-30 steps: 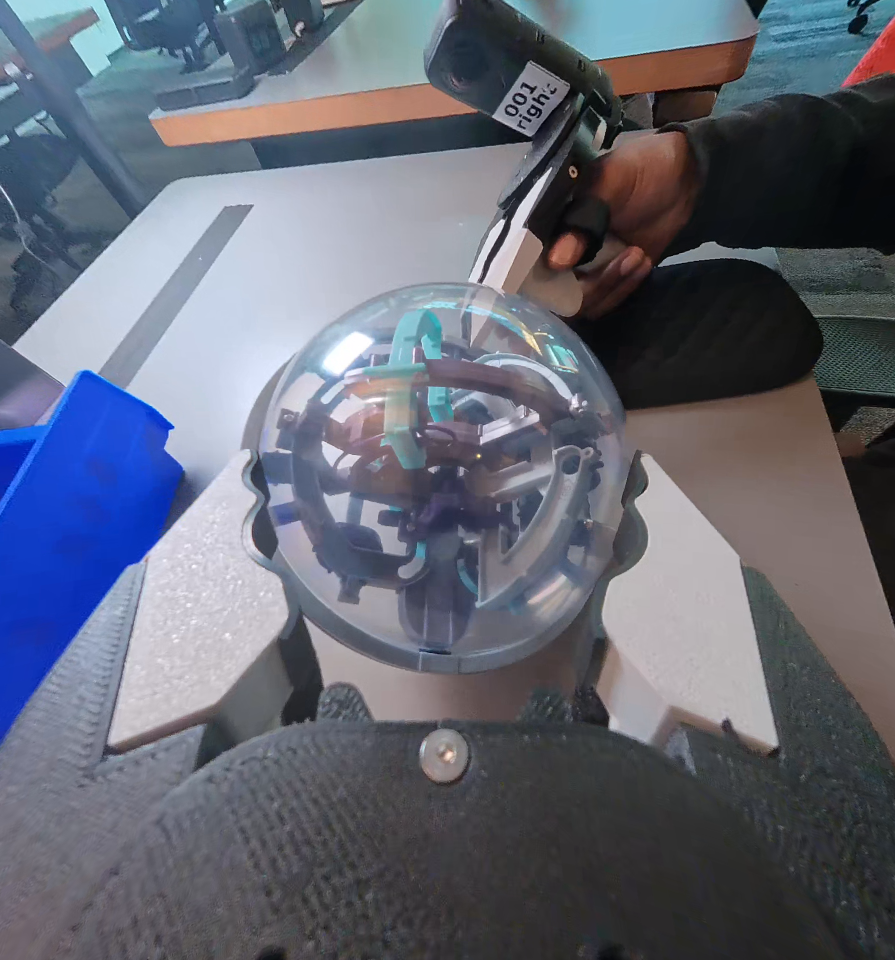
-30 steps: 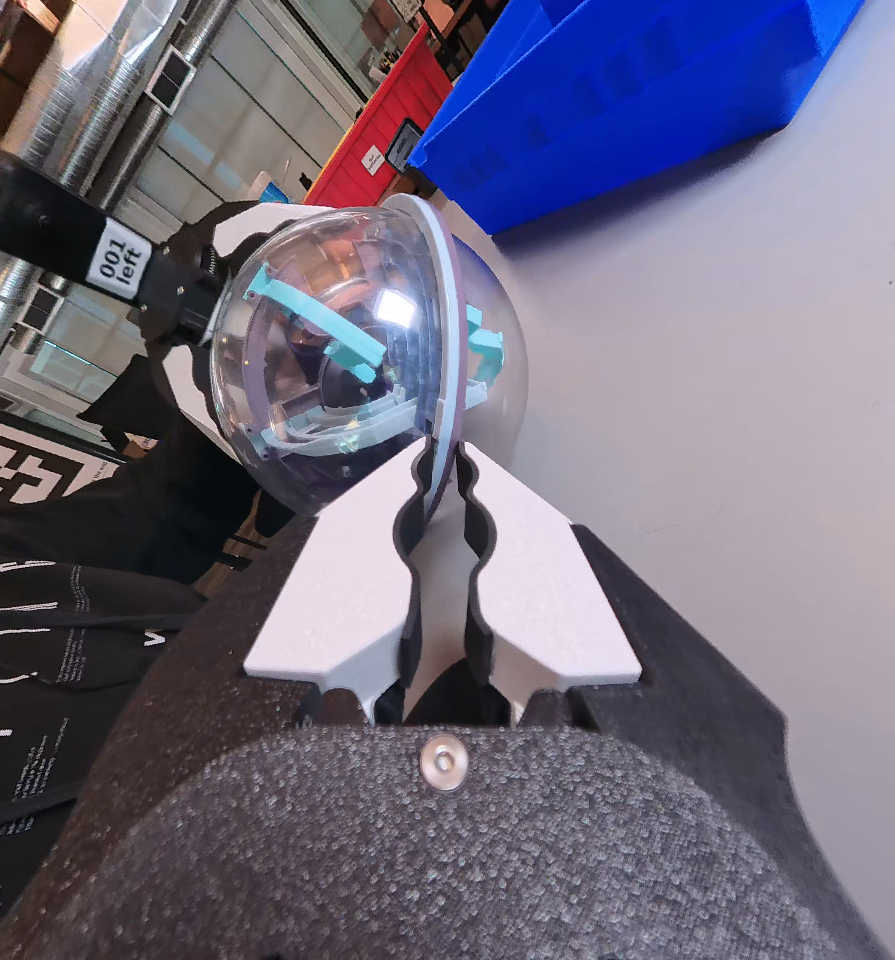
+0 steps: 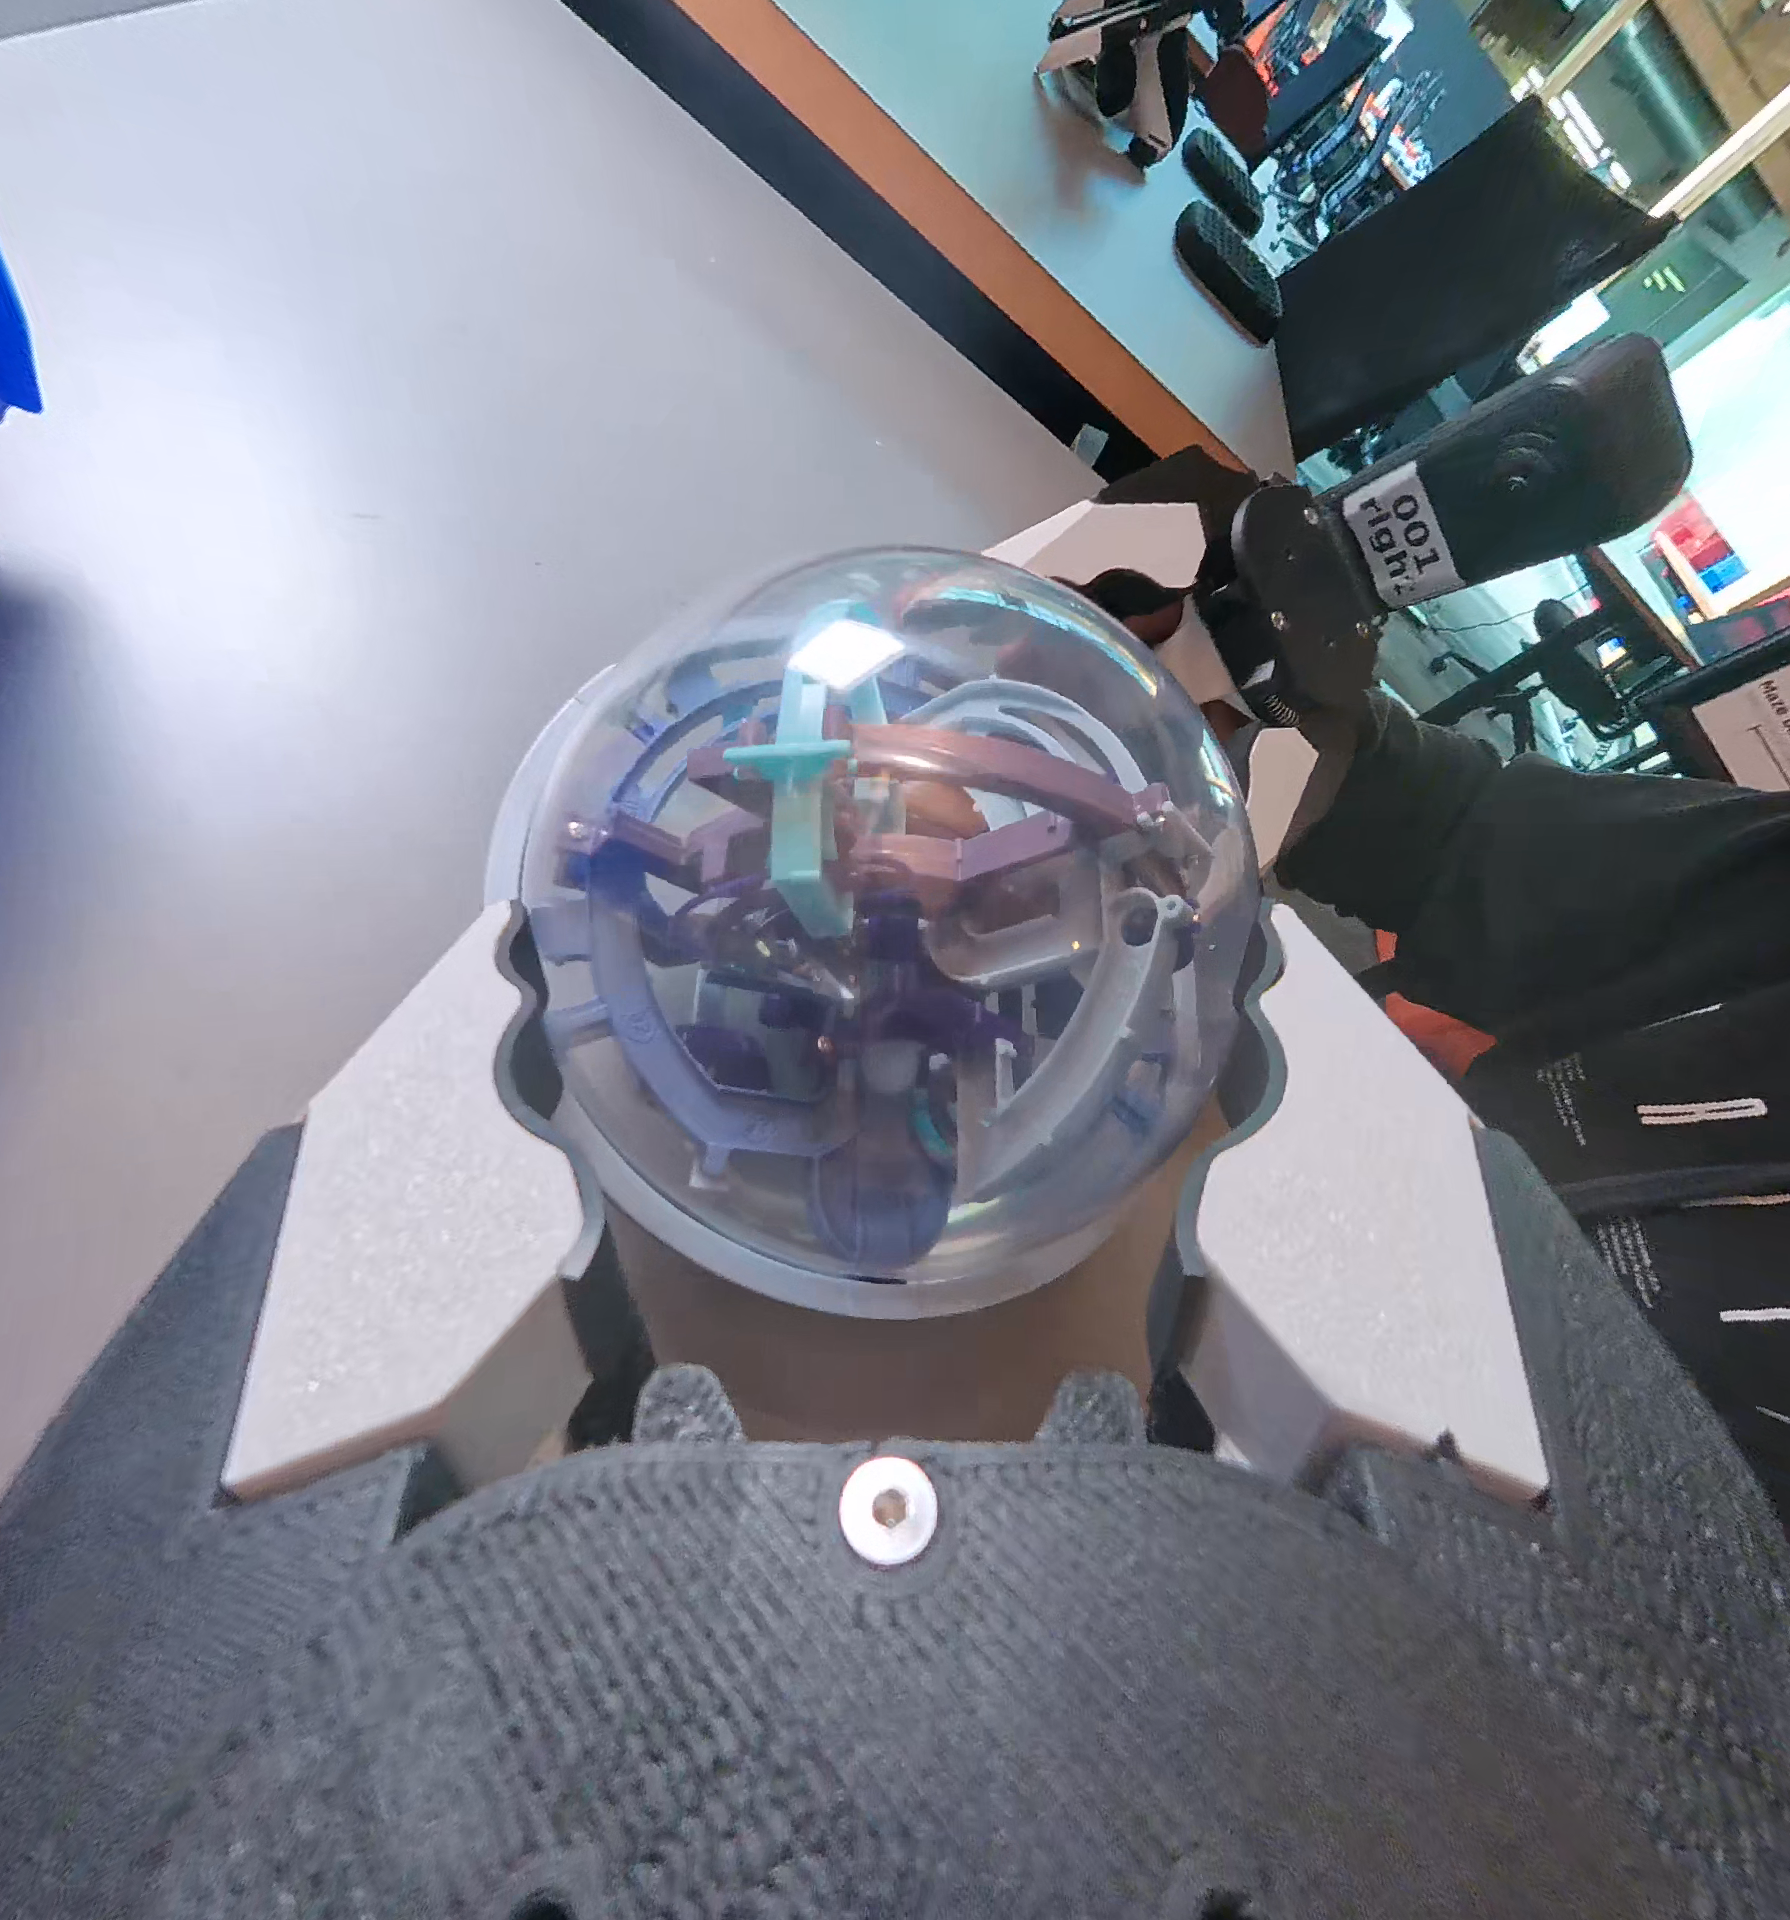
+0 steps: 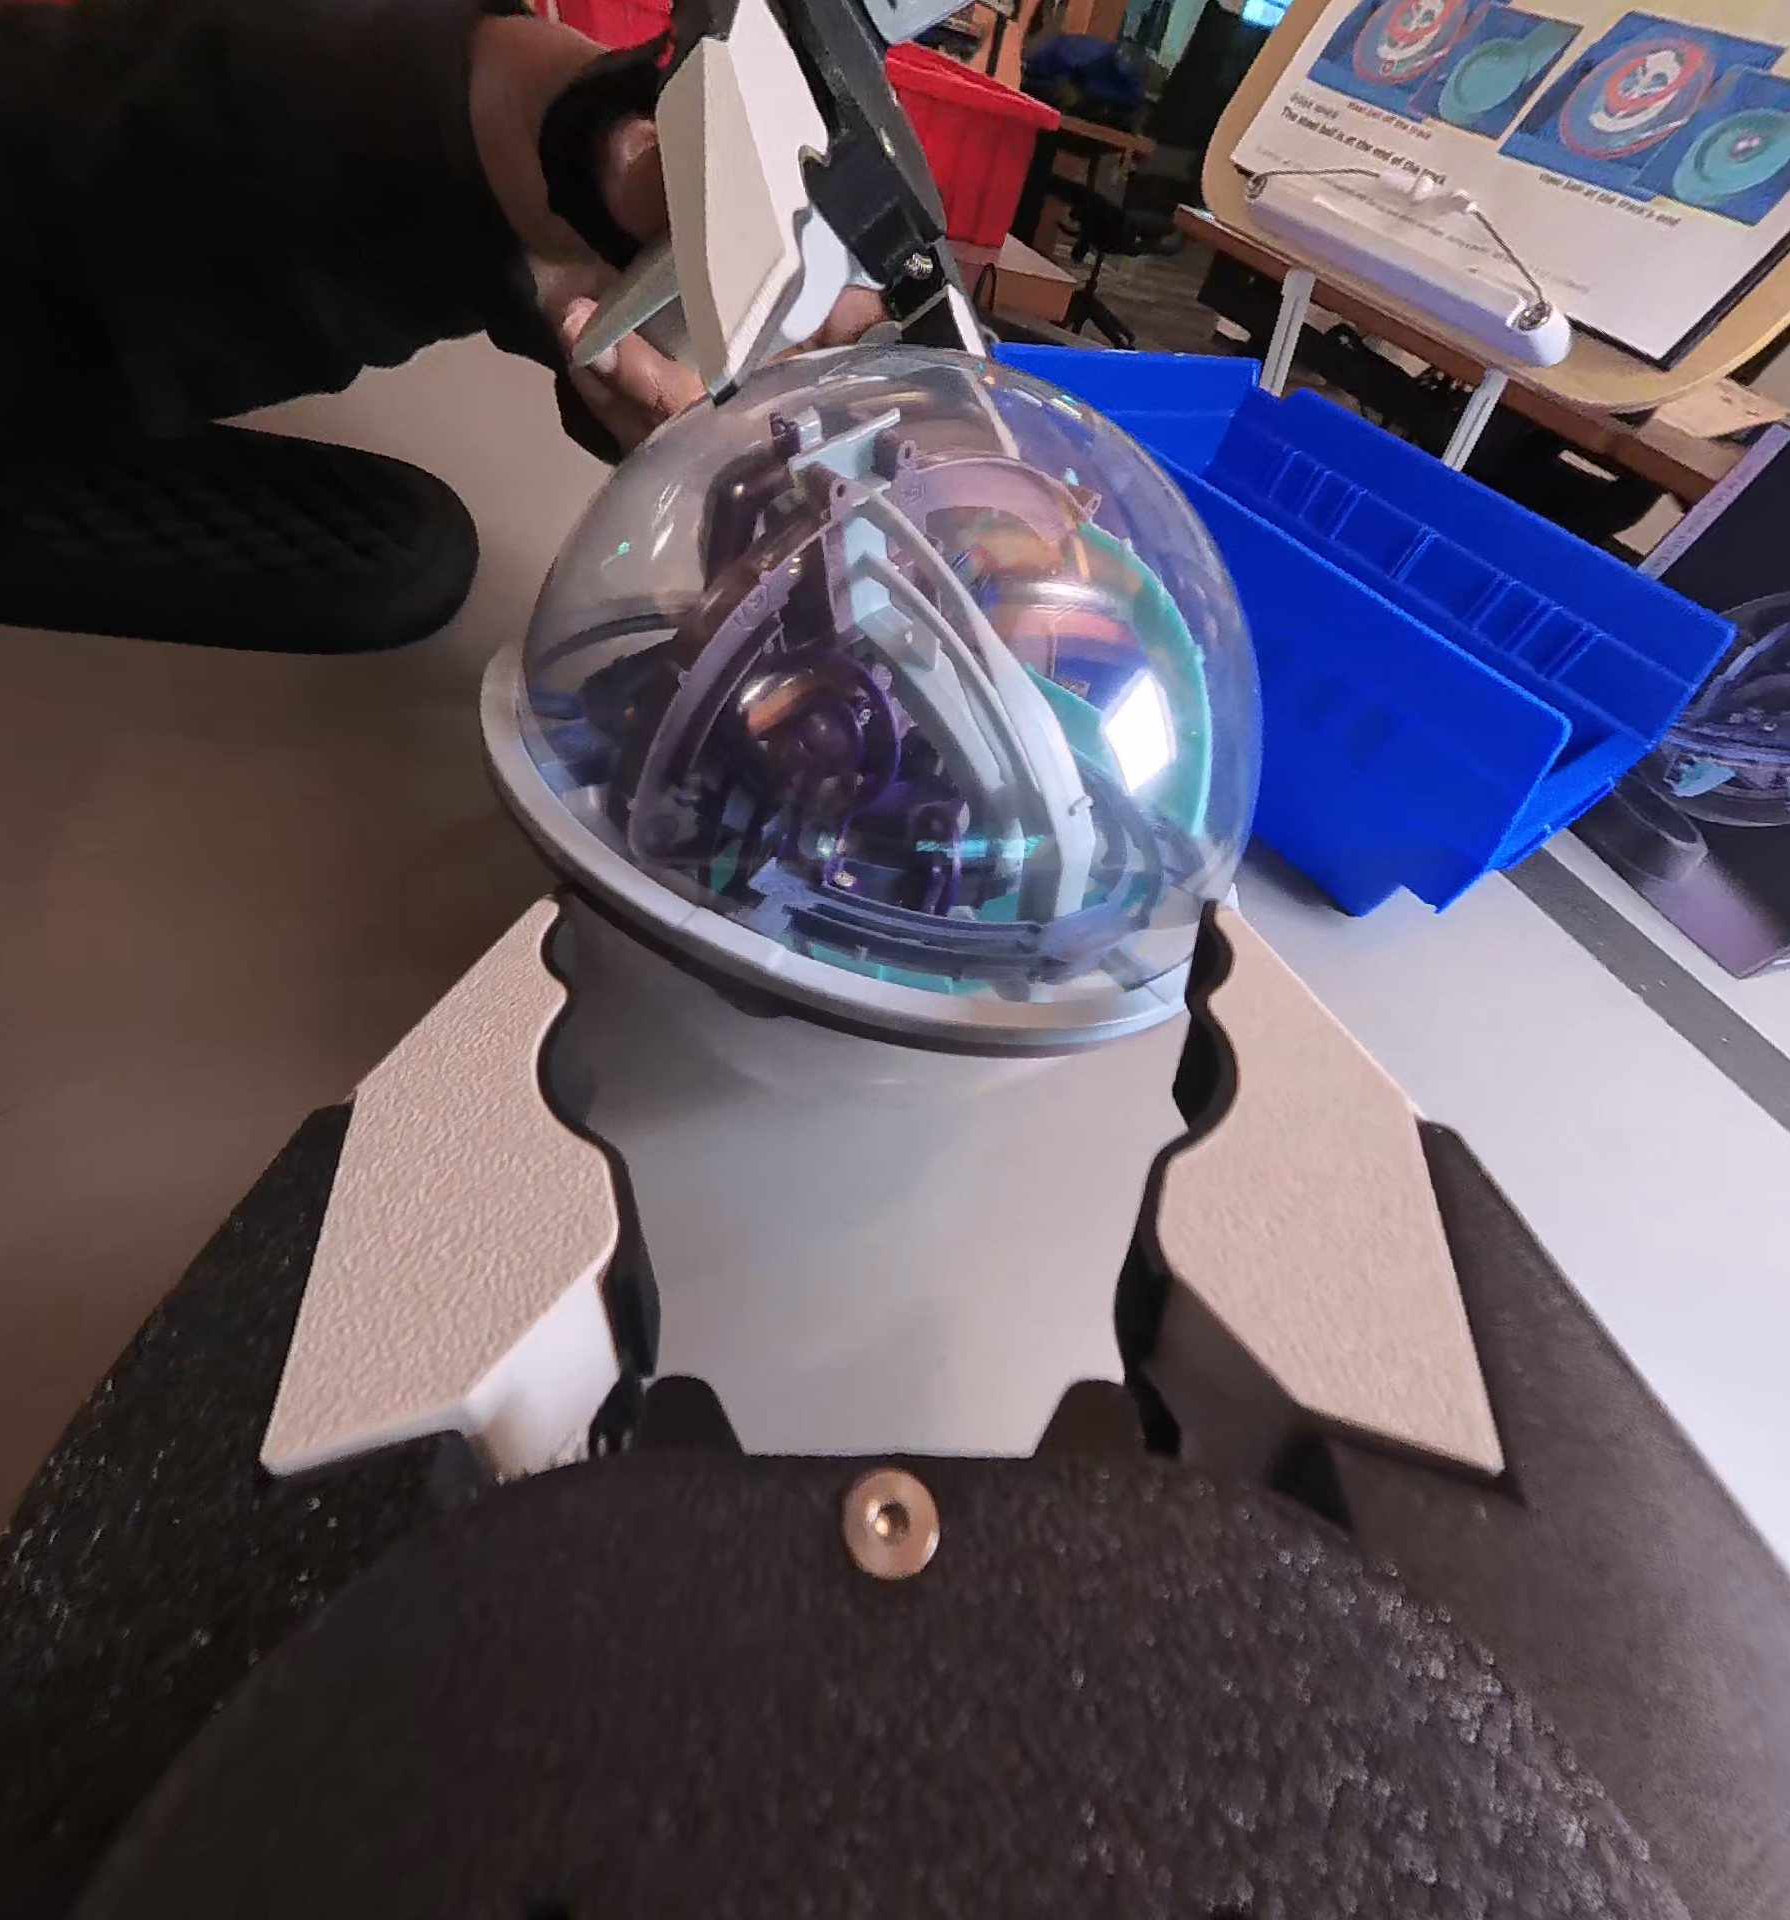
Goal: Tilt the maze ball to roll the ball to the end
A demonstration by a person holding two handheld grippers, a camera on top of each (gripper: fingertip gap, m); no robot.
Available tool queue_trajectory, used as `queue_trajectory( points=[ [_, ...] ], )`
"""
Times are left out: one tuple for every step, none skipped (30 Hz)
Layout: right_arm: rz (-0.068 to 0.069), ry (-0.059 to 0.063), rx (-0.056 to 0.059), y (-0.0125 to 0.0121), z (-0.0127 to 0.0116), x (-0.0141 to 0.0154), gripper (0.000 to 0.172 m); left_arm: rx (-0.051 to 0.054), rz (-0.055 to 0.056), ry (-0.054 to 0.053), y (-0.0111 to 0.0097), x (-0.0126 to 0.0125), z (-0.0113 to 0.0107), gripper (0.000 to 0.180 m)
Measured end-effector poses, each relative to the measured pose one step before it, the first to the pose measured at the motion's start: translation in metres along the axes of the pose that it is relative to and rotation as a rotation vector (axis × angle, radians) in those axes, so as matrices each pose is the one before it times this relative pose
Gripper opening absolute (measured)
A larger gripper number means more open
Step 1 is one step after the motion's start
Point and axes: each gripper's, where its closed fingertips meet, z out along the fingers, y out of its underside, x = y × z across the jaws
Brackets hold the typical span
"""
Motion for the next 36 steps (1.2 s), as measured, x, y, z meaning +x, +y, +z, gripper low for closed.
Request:
queue_trajectory(
  points=[
    [0.0162,-0.0103,-0.0005,0.00119,-0.00008,-0.00007,0.112,0.0138,0.0,0.0018,-0.00091,-0.00002,-0.00034,0.13],
    [0.0122,-0.0069,-0.002,0.00159,0.00017,-0.00023,0.11,0.0147,0.0025,0.0012,-0.00099,-0.00005,-0.00036,0.13],
    [0.0079,-0.0051,-0.0048,0.00204,0.00058,-0.00042,0.11,0.0128,0.0117,0.001,-0.0007,0.00027,-0.00056,0.13],
    [0.0058,-0.0051,-0.0074,0.0024,0.00073,-0.00073,0.109,0.0105,0.017,0.0009,-0.00014,0.00066,-0.00075,0.13],
    [0.0052,-0.0059,-0.0065,0.00214,0.00079,-0.00088,0.108,0.0065,0.0137,0.0008,0.0002,0.00079,-0.0008,0.13],
    [0.0056,-0.0064,-0.0037,0.0014,0.0006,-0.00062,0.108,0.0011,0.0135,0.0,0.00084,0.0009,-0.00069,0.13],
    [0.0058,-0.0067,-0.0026,0.00071,0.00053,-0.00036,0.108,-0.0005,0.0155,-0.0021,0.00121,0.00059,-0.00051,0.13],
    [0.0053,-0.0069,-0.0044,0.00063,0.00047,-0.00016,0.108,0.0003,0.0155,-0.0034,0.00109,0.00062,-0.00024,0.131],
    [0.0048,-0.0071,-0.0064,0.00097,0.00069,-0.0002,0.108,0.0025,0.0154,-0.0051,0.00094,0.00041,-0.00024,0.132],
    [0.0036,-0.007,-0.007,0.00102,0.00091,-0.00034,0.108,0.0029,0.0132,-0.0057,0.00062,0.0004,-0.0004,0.132],
    [0.0022,-0.0067,-0.0096,0.00163,0.00108,-0.00038,0.107,0.0036,0.0125,-0.0059,0.00018,0.00031,-0.00063,0.132],
    [0.0001,-0.0056,-0.0124,0.00194,0.00143,-0.00057,0.107,0.0059,0.0108,-0.0064,-0.00042,0.00028,-0.00082,0.132],
    [-0.0032,-0.0036,-0.0132,0.00181,0.00151,-0.00039,0.107,0.0058,0.0096,-0.0061,-0.00058,0.00031,-0.00089,0.132],
    [-0.0068,-0.0012,-0.0117,0.00154,0.00147,-0.00045,0.106,0.0048,0.0103,-0.0058,-0.00035,0.00016,-0.00084,0.131],
    [-0.0083,0.0006,-0.0086,0.00102,0.00127,-0.00027,0.106,0.0039,0.0098,-0.0049,-0.00013,0.00017,-0.00078,0.131],
    [-0.0079,0.0009,-0.007,0.00071,0.00102,-0.00021,0.106,0.0057,0.0112,-0.0036,-0.00007,0.00037,-0.00078,0.131],
    [-0.0072,0.001,-0.0048,0.00043,0.00084,-0.00021,0.106,0.0069,0.0118,-0.0022,0.00018,0.00044,-0.00076,0.131],
    [-0.0058,0.001,-0.0026,0.0002,0.00058,-0.00031,0.106,0.0075,0.0089,-0.001,0.00023,0.00039,-0.00072,0.131],
    [-0.004,0.0004,-0.0008,0.00003,0.00034,-0.0003,0.106,0.0067,0.0047,0.0011,0.0004,0.00041,-0.00066,0.131],
    [-0.003,-0.0004,-0.0004,-0.00001,0.00013,-0.00042,0.106,0.0063,0.0047,0.003,0.00036,0.00036,-0.00079,0.131],
    [-0.0031,-0.0002,-0.0015,0.00016,0.00027,-0.00035,0.106,0.006,0.0059,0.0045,0.00053,0.00046,-0.00092,0.131],
    [-0.0037,0.0016,-0.0024,0.00034,0.00027,-0.00018,0.105,0.0049,0.0023,0.0043,0.00058,0.00013,-0.00102,0.13],
    [-0.0037,0.0031,-0.004,0.00064,0.00043,-0.00004,0.103,0.0026,0.0015,0.0042,0.00044,0.00002,-0.00103,0.13],
    [-0.0039,0.0028,-0.0039,0.00052,0.00047,0.00007,0.101,0.0021,0.0025,0.0042,0.0005,0.00015,-0.00085,0.13],
    [-0.005,0.0011,-0.0008,0.00006,0.00017,-0.00029,0.101,0.0032,0.004,0.003,0.00026,0.00028,-0.00073,0.13],
    [-0.0036,-0.0027,0.0007,-0.0004,-0.00025,-0.00063,0.101,0.0043,0.0066,0.0028,0.00024,0.00055,-0.00055,0.13],
    [0.0021,-0.0117,0.0043,-0.00065,-0.00063,-0.00142,0.102,0.0047,0.011,0.0034,0.00035,0.00097,-0.0007,0.129],
    [0.0116,-0.0247,0.0094,-0.00128,-0.0014,-0.00257,0.103,0.0039,0.0177,0.004,0.00034,0.00147,-0.00086,0.129],
    [0.0234,-0.0355,0.0138,-0.0019,-0.00214,-0.00317,0.105,0.002,0.0233,0.0052,0.00048,0.00195,-0.00108,0.129],
    [0.0334,-0.0439,0.0153,-0.00225,-0.00276,-0.00337,0.106,0.0001,0.0293,0.0052,0.00039,0.00251,-0.00112,0.129],
    [0.042,-0.0486,0.0146,-0.00238,-0.00319,-0.00333,0.108,-0.0007,0.0362,0.0037,0.00021,0.00264,-0.00095,0.128],
    [0.0467,-0.0484,0.0139,-0.00244,-0.00316,-0.00243,0.111,-0.0006,0.0442,0.0018,-0.00009,0.00293,-0.00083,0.128],
    [0.0445,-0.0429,0.0148,-0.00238,-0.00297,-0.00118,0.113,-0.0008,0.0504,0.0,-0.00036,0.00293,-0.00065,0.127],
    [0.0381,-0.0283,0.0128,-0.00183,-0.00227,0.0017,0.114,-0.0029,0.0573,0.0027,-0.00034,0.00372,-0.00025,0.126],
    [0.0335,-0.0165,0.0041,-0.00062,-0.00154,0.00422,0.113,-0.0022,0.0615,0.0057,-0.00073,0.00435,-0.00009,0.125],
    [0.0307,-0.02,-0.0051,0.0007,-0.00084,0.00435,0.11,0.0001,0.0615,0.0085,-0.00145,0.00488,0.00024,0.124]
  ],
)
